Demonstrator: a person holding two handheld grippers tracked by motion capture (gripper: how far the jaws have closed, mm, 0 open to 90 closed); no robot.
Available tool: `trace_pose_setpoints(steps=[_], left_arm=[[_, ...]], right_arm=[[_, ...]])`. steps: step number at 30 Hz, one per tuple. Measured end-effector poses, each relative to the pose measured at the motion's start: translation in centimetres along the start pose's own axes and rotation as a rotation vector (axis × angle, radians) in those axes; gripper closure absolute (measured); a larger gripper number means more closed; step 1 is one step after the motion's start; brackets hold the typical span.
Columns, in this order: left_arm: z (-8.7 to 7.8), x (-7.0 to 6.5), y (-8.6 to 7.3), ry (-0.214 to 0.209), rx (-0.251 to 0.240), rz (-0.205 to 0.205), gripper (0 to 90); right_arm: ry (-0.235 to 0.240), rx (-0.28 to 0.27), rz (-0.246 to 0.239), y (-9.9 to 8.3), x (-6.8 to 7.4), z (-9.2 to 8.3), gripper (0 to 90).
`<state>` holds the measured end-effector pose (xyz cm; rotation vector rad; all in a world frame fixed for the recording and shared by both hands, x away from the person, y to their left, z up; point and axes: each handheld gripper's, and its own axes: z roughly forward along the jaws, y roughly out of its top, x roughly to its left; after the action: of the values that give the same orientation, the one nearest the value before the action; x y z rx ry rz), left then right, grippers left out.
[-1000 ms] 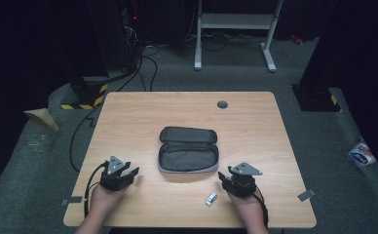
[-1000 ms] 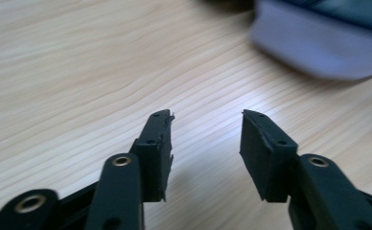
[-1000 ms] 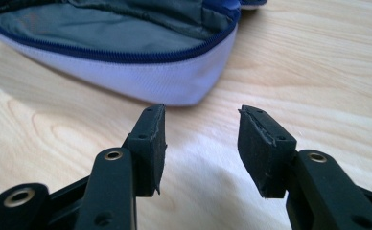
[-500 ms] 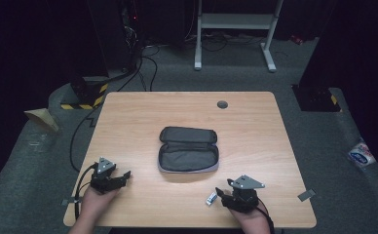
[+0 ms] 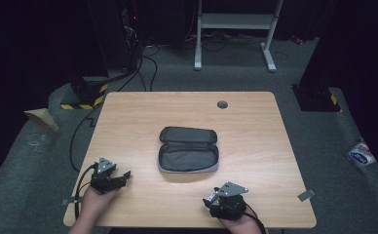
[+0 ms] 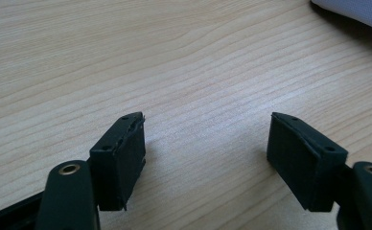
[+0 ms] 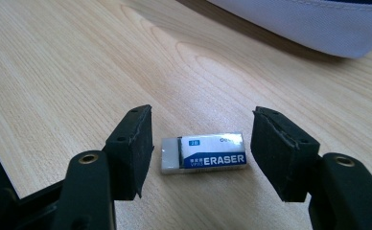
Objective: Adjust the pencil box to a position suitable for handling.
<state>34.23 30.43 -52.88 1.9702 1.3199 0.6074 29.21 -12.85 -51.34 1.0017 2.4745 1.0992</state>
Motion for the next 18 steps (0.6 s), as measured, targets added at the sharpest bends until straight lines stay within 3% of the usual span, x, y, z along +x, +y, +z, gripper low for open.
trace_pose_setpoints(steps=[18], left_arm=[[0.01, 0.0, 0.0, 0.0, -0.001, 0.0, 29.6]], right_arm=[[-0.012, 0.027, -0.019, -0.16, 0.02, 0.52, 46.3]])
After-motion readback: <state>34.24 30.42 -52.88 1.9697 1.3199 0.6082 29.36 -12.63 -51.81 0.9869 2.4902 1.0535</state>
